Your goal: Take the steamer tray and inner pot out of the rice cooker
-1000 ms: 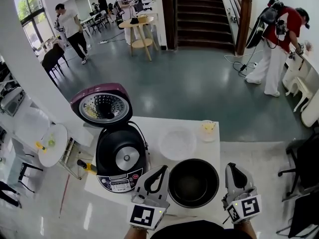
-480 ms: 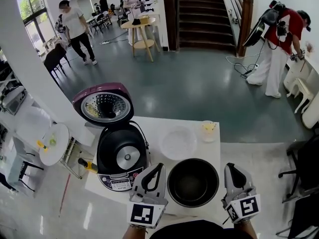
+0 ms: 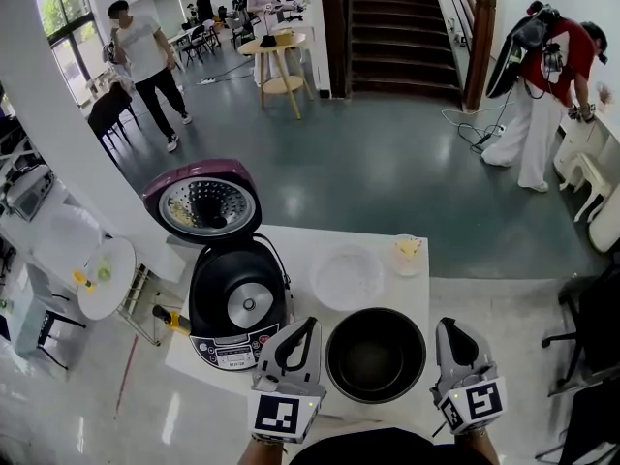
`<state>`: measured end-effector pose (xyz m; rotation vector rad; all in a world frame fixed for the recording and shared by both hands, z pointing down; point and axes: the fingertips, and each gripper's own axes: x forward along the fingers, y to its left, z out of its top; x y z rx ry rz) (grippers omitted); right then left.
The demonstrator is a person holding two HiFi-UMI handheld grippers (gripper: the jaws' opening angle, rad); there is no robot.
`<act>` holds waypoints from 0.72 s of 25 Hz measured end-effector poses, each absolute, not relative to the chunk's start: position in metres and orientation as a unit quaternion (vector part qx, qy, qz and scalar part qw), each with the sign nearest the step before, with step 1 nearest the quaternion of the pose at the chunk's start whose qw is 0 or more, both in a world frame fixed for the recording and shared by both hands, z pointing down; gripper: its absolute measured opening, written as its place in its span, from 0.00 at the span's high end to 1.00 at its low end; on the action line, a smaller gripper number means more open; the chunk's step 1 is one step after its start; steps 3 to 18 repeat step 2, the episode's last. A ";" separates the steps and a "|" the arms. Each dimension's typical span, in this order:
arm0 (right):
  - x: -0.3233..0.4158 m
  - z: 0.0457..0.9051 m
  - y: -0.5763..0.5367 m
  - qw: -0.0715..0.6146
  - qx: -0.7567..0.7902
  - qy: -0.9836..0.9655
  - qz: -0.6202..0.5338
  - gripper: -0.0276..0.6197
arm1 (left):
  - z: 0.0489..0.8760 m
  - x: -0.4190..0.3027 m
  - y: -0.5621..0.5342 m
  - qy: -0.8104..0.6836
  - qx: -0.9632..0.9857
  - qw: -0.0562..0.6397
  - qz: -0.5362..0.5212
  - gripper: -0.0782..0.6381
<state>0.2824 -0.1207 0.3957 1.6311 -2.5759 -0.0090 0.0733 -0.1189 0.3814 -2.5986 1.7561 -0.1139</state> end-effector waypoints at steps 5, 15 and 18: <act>0.283 0.396 -0.123 0.047 0.536 -0.843 -0.004 0.95 | 0.384 0.073 -0.122 0.559 -0.828 0.000 -0.040 0.89; 0.283 0.396 -0.123 0.047 0.536 -0.843 -0.004 0.95 | 0.384 0.073 -0.122 0.559 -0.828 0.000 -0.040 0.89; 0.283 0.396 -0.123 0.047 0.536 -0.843 -0.004 0.95 | 0.384 0.073 -0.122 0.559 -0.828 0.000 -0.040 0.89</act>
